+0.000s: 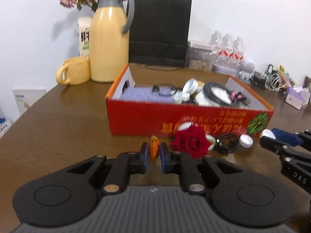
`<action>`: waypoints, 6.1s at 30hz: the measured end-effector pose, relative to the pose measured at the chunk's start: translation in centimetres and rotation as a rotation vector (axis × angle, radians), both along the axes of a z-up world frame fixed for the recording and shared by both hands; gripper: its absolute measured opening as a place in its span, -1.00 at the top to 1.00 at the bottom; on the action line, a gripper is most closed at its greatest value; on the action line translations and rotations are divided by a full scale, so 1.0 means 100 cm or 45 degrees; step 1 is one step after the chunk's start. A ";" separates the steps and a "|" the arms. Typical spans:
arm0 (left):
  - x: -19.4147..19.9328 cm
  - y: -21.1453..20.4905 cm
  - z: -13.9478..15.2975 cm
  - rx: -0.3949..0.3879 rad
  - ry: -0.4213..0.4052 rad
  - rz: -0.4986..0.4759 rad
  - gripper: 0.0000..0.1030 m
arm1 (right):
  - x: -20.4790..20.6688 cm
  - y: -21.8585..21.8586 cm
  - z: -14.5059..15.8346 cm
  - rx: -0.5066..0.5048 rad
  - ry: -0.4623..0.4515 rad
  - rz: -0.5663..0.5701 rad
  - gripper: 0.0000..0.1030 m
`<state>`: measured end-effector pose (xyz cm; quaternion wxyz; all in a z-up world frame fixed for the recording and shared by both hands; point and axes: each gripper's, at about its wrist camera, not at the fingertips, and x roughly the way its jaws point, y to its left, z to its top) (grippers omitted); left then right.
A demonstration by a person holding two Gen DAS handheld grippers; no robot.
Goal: Organize objects
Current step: 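Carry the cap and orange toy over the box with both tools, then lower both items into the box and open both tools, then withdraw both tools from the box back over the table, then grasp the translucent plastic piece with the right tool and lift it, then grasp the black cable bundle with the left tool while the right tool holds the piece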
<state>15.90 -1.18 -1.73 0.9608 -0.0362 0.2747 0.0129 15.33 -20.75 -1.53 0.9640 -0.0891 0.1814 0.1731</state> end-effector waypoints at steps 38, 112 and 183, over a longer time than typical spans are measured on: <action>0.142 0.015 0.028 -0.053 -0.157 -0.154 0.74 | 0.147 0.083 0.025 -0.081 -0.040 0.078 0.47; 0.010 0.032 -0.014 -0.089 -0.076 -0.066 -1.00 | 0.024 0.035 -0.014 -0.092 0.242 -0.014 -0.54; 0.053 -0.033 -0.029 -0.103 0.059 -0.043 -1.00 | 0.002 -0.008 0.011 0.296 -0.024 -0.031 0.97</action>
